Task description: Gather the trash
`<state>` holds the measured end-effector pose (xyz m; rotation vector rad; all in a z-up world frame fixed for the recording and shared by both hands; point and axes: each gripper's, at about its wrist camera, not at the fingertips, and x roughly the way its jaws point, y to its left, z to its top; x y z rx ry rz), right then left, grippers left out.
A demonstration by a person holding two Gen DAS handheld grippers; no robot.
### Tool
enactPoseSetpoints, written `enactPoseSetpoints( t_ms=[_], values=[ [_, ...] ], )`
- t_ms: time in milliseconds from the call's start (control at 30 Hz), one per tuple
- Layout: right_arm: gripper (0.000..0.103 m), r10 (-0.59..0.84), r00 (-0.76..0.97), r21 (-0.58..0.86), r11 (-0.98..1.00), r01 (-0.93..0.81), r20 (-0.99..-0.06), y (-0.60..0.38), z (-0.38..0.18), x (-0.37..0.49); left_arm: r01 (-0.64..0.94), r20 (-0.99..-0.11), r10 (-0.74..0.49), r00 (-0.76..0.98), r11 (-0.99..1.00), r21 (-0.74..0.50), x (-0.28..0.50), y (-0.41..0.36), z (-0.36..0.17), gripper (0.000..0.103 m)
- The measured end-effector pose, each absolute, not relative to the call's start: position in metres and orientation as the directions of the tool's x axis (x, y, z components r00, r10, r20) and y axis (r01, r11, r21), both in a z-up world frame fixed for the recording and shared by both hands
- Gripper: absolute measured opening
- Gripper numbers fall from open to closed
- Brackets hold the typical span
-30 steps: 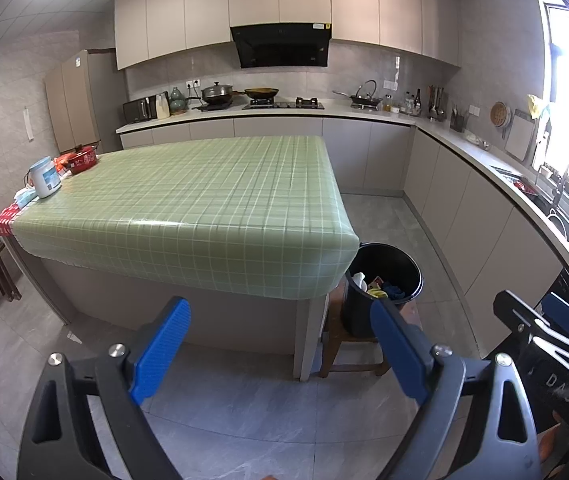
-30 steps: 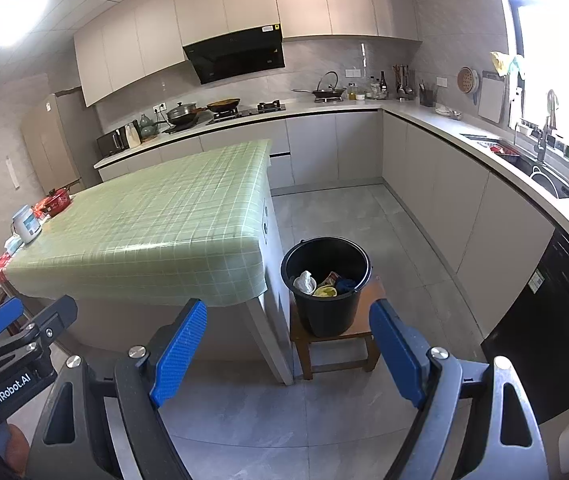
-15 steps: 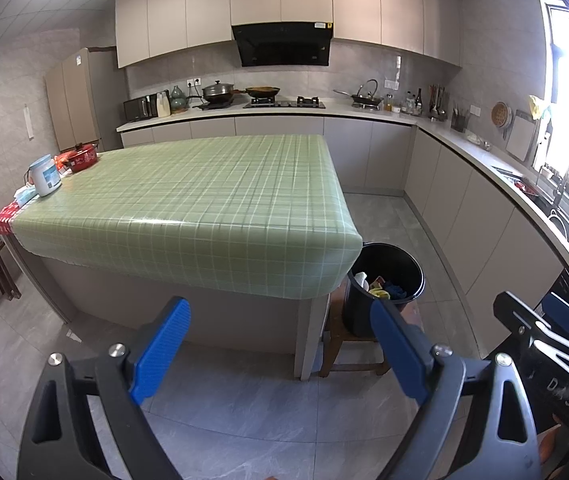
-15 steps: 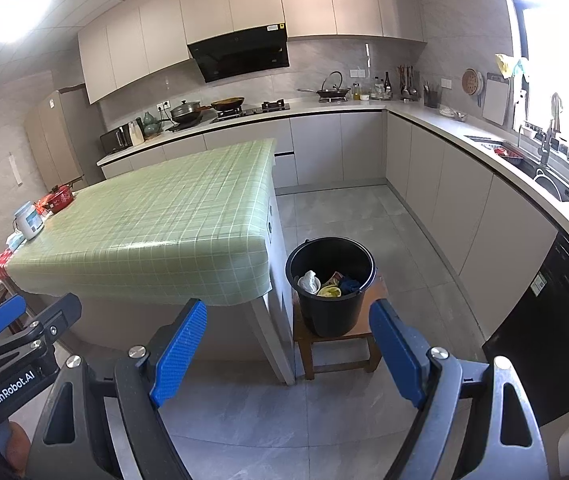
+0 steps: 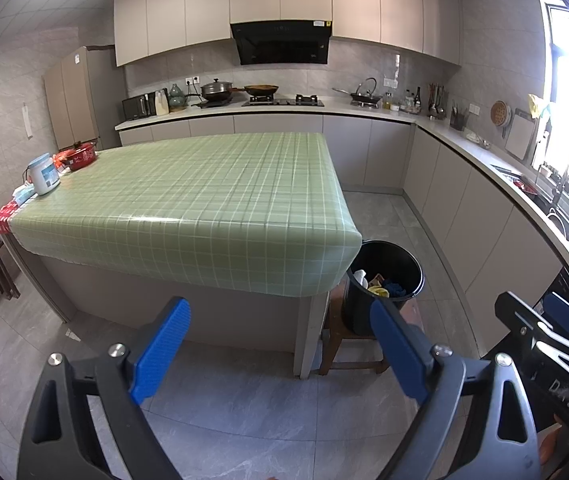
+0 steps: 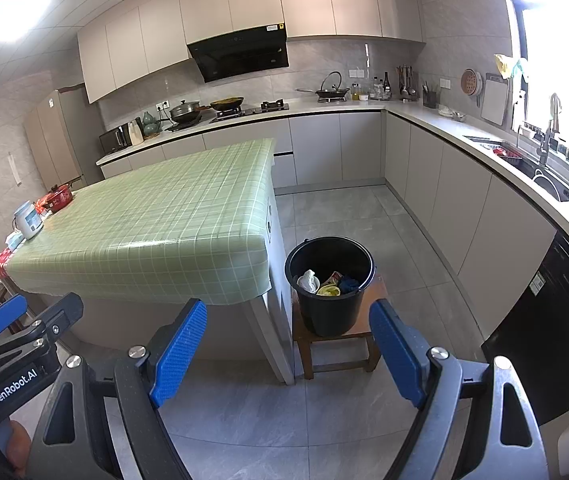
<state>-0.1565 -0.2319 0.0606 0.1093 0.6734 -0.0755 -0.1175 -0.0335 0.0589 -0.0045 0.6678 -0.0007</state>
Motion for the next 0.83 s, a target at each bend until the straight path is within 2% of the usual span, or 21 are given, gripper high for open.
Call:
enactPoseSetpoints(
  t_ms=[600, 833],
  values=[
    [0.085, -0.043, 0.776, 0.075, 0.99, 0.116, -0.63, -0.233, 0.058, -0.159, 0.044, -0.638, -0.055, 0.768, 0.998, -0.033, -0.113, -0.04, 0.056, 0.093],
    [0.085, -0.056, 0.774, 0.069, 0.989, 0.128, -0.631, -0.237, 0.058, -0.157, 0.082, -0.601, -0.089, 0.794, 0.996, -0.039, -0.116, -0.047, 0.061, 0.093]
  ],
)
